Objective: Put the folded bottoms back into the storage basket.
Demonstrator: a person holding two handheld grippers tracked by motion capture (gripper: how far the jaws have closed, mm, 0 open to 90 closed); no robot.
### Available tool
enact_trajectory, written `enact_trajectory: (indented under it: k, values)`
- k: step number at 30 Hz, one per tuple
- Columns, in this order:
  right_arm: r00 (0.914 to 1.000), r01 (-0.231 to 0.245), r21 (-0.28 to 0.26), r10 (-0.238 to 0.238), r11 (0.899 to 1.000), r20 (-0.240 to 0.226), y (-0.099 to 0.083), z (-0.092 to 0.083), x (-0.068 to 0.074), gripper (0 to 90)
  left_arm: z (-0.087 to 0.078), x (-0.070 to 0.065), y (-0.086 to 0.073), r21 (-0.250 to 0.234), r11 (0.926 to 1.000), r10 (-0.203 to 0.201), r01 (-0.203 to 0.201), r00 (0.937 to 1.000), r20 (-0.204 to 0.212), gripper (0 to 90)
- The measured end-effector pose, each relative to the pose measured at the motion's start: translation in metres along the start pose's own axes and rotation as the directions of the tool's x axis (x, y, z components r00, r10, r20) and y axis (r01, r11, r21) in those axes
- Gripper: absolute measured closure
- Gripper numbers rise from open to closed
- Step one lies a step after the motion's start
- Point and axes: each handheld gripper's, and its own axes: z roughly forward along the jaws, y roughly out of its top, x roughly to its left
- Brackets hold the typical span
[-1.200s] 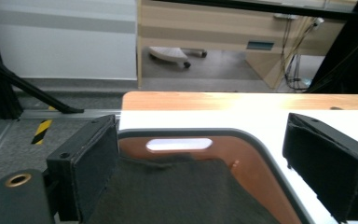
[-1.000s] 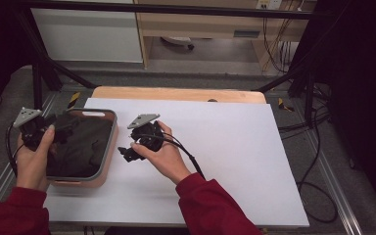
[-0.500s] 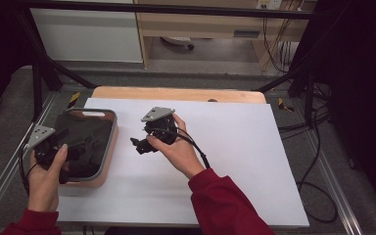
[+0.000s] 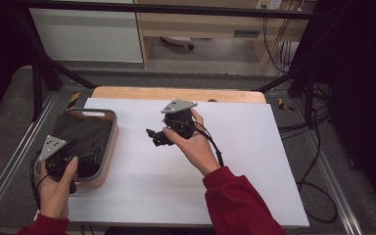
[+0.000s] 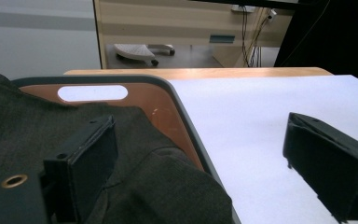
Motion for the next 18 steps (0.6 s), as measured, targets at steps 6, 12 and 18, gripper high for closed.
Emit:
enact_trajectory:
  k: [6, 12, 18]
  values:
    - [0.9996, -0.017, -0.022, 0.017, 1.0, 0.023, -0.003, -0.021, -0.016, 2.9, 0.0, 0.002, -0.006, -0.005, 0.9999, -0.011, 0.011, 0.9999, 0.008, 9.6]
    - [0.9977, -0.039, -0.034, 0.041, 0.999, 0.054, -0.007, -0.04, -0.032, 2.9, 0.001, 0.002, -0.009, -0.007, 0.9997, -0.021, 0.022, 0.9992, 0.035, 8.4]
    - [0.9955, -0.058, -0.042, 0.06, 0.997, 0.073, -0.013, -0.059, -0.047, 4.4, 0.001, 0.001, -0.011, -0.012, 0.9998, -0.016, 0.016, 0.9989, 0.044, 6.3]
